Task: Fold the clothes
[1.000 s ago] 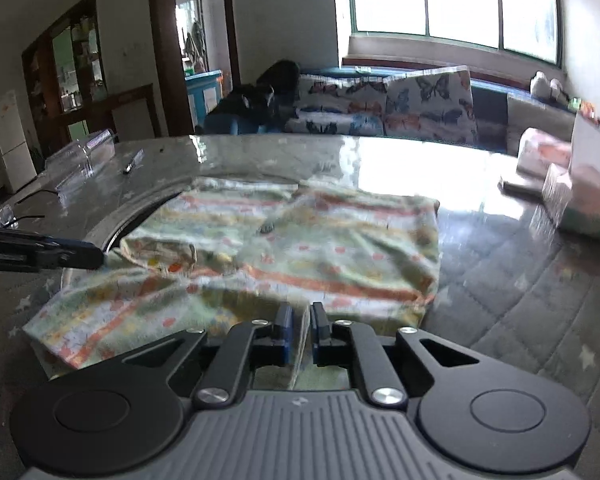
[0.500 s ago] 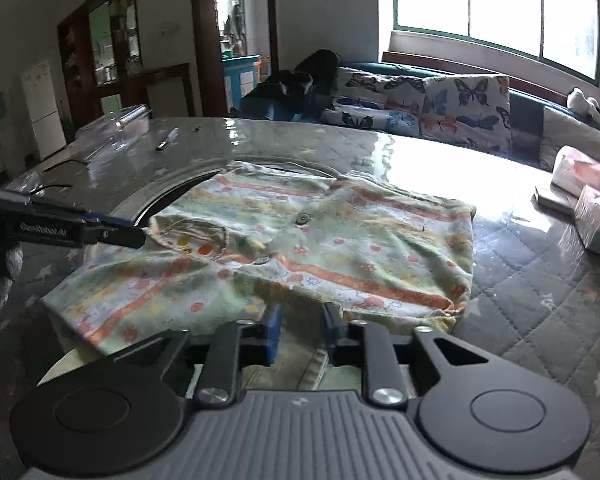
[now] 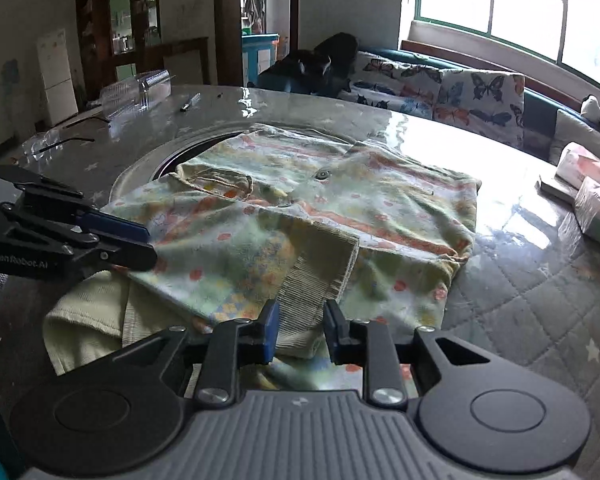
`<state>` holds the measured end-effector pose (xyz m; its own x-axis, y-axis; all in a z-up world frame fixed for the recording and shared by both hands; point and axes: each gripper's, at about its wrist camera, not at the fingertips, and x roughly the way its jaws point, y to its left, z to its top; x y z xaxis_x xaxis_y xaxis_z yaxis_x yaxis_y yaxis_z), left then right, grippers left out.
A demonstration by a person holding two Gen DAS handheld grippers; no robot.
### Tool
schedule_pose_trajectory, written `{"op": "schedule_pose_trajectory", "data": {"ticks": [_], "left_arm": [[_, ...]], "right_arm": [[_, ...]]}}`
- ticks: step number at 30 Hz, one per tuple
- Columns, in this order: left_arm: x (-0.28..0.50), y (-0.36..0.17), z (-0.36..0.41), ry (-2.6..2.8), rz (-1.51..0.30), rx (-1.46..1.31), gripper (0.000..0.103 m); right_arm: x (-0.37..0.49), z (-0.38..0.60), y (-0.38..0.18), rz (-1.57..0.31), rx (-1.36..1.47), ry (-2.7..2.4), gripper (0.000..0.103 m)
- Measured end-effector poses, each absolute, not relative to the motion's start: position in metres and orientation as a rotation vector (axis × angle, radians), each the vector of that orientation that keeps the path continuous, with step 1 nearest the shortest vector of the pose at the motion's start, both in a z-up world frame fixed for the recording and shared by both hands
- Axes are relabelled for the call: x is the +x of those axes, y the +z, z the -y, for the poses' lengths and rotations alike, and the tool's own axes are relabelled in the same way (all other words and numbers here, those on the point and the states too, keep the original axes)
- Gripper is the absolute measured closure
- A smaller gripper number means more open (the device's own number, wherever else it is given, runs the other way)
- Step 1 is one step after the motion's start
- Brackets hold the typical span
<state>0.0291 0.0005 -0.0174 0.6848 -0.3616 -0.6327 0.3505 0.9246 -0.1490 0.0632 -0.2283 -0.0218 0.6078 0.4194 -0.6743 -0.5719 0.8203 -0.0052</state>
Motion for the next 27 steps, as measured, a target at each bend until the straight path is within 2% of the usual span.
{"op": "schedule_pose_trajectory", "data": {"ticks": [2,6,10,12,15,18,22,27], "left_arm": [[0.024,-0.014,-0.002,-0.398,-0.715,-0.024,0.074],[0.011,-0.007,-0.002,-0.409,-0.73,-0.038,0.057],[-0.001,-0.004,0.001,-0.417,-0.749,-0.034,0.052],[-0.007,-0.003,0.003,-0.421,-0.758,-0.033,0.052],[-0.014,-0.002,0.006,-0.425,-0.774,-0.031,0.052],[-0.018,-0.003,0.009,-0.43,-0.796,-0.037,0.052],[-0.018,-0.01,0.013,-0.445,-0.836,-0.066,0.059],[-0.014,-0.012,0.015,-0.467,-0.855,-0.097,0.088]], "right_arm": [[0.062,0.232,-0.018,-0.713,-0.209,0.575,0.078],[0.054,0.238,-0.014,-0.704,-0.23,0.561,0.071],[0.044,0.243,-0.011,-0.692,-0.248,0.553,0.066],[0.039,0.245,-0.009,-0.681,-0.26,0.552,0.065],[0.031,0.247,-0.007,-0.669,-0.286,0.55,0.057],[0.023,0.249,-0.005,-0.656,-0.315,0.547,0.055],[0.013,0.253,-0.006,-0.653,-0.342,0.547,0.049],[0.004,0.257,-0.011,-0.656,-0.375,0.56,0.049]]}}
